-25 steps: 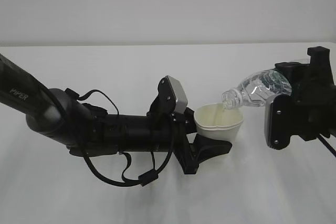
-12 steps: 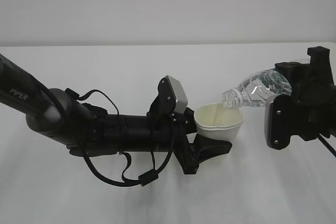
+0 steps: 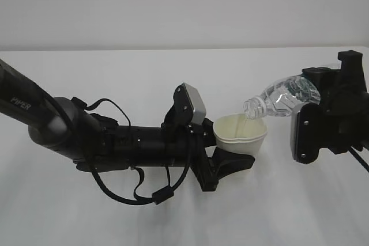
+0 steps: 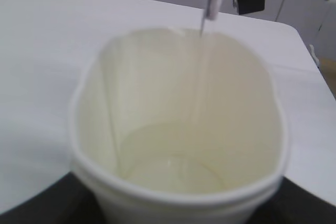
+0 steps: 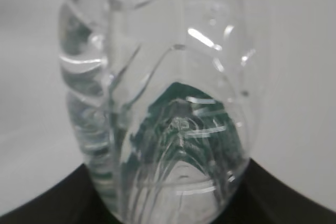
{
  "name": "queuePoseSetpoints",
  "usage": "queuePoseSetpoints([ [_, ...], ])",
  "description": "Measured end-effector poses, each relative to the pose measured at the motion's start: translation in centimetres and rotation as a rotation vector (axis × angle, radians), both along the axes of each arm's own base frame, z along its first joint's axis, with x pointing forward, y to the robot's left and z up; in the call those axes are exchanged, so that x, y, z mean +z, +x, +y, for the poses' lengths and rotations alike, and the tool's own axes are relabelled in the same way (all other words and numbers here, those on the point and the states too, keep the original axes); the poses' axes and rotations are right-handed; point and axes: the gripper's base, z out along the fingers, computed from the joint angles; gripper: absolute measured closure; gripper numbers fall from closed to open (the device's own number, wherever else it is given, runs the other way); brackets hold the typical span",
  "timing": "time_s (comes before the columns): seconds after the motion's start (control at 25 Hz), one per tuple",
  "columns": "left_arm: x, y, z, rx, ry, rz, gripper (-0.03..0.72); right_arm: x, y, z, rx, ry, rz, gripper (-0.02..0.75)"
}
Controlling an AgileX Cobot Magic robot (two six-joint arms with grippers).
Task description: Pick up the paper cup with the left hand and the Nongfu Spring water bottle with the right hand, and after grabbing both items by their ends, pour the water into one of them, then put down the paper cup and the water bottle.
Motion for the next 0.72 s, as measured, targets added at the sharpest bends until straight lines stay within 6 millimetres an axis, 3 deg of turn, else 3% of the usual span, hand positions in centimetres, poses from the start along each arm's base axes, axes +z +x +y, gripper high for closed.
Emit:
queuePoseSetpoints([
  [0.72,0.00,0.00,0.00,0.000,0.000,0.000,0.249,0.00,0.00,0.00,0.001,-0.004,-0.001,0.346],
])
